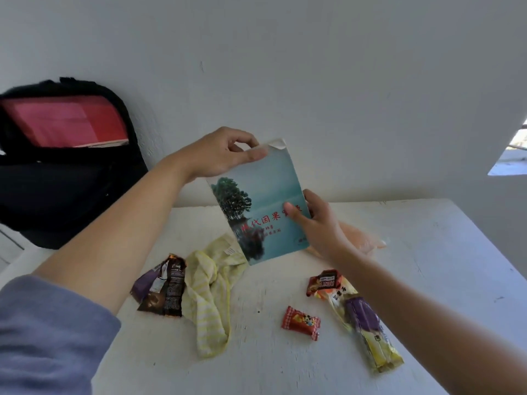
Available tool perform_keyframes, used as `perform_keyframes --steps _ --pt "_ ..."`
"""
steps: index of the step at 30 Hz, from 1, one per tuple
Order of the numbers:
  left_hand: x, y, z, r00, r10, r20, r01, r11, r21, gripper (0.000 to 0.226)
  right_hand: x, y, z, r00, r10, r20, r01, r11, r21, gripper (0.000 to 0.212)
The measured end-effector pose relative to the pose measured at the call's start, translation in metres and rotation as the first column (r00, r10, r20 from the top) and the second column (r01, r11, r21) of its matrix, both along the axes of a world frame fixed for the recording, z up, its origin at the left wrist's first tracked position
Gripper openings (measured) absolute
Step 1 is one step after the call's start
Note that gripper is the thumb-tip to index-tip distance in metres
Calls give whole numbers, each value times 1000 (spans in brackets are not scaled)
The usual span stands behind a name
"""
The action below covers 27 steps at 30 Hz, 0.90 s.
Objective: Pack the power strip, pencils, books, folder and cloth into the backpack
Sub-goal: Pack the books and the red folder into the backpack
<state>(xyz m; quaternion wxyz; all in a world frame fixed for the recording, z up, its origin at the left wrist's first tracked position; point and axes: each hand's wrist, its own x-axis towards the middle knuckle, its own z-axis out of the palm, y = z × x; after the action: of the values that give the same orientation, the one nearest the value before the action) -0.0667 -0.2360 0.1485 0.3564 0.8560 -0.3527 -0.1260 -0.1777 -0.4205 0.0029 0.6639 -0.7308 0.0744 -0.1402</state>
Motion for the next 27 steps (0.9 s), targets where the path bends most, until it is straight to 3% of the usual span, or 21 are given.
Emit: perform_keyframes --steps 2,4,8,13,16,20,27 --pt "2 15 7 991 88 96 -98 991 97 29 2 3 6 1000 5 0 -5 993 120 20" --pt "3 33 8 977 172 124 -183 980 83 30 6 3 16 1000 1 17 -4 984 176 21" --pt "-4 61 -5 957 245 -155 -281 919 -278 38 17 11 39 997 18 79 -37 967 253 21" --pt "-19 79 -38 928 142 -345 -277 880 -385 34 34 45 66 988 69 137 -112 933 342 24" --pt "-15 93 -46 888 77 -454 -340 774 -535 38 49 72 79 985 95 140 -135 941 312 22" --pt "5 128 -34 888 112 -445 -406 643 -649 30 76 114 95 975 155 156 -196 936 293 23" --pt "72 228 8 925 174 -337 -372 594 -714 32 152 213 129 969 195 152 -225 950 218 27"
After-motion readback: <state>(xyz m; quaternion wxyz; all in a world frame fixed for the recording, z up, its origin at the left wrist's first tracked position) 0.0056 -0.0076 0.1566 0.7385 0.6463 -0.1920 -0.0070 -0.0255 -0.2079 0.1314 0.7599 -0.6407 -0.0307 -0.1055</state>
